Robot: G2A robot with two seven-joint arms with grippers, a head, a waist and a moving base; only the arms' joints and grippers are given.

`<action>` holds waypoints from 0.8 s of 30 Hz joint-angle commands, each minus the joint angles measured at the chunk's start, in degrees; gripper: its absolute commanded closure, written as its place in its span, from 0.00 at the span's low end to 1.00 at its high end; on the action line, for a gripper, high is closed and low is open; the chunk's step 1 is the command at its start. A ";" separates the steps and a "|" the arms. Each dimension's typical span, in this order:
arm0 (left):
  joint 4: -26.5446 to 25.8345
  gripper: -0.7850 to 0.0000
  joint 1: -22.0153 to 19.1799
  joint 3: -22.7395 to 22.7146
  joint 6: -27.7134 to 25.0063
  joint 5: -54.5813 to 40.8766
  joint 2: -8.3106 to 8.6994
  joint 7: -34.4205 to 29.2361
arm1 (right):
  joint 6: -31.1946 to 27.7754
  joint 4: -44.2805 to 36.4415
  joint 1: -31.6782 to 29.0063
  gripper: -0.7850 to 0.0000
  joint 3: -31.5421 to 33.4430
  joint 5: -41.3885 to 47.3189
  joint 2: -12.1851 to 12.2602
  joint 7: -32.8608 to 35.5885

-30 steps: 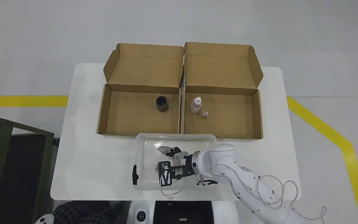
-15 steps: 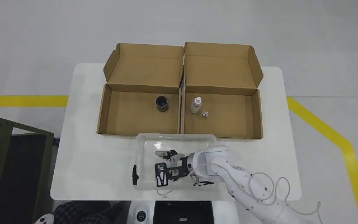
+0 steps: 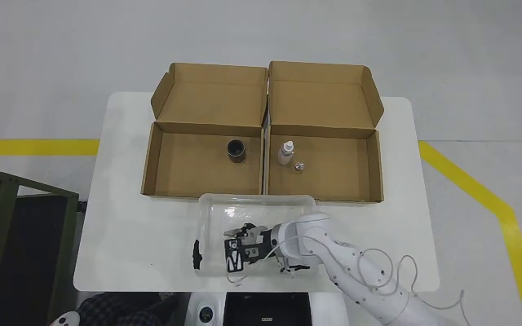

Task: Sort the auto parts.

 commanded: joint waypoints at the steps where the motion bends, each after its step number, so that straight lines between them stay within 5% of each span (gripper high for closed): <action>1: 0.00 0.00 0.00 0.00 0.00 0.00 0.00 0.00 | -0.10 0.16 0.18 0.60 -0.20 0.22 -0.06 -0.18; 4: 0.00 0.00 0.00 0.00 0.00 0.00 0.00 0.00 | -0.16 0.43 0.46 0.72 -0.37 0.49 -0.12 -0.37; 8: 0.00 0.00 0.00 0.00 0.00 0.00 0.00 0.00 | -0.47 0.79 0.86 1.00 -0.35 1.56 -0.19 -1.20; 24: 0.00 0.00 0.00 0.00 0.00 0.00 0.00 0.00 | -2.00 -4.10 1.27 1.00 2.86 8.65 0.36 -3.66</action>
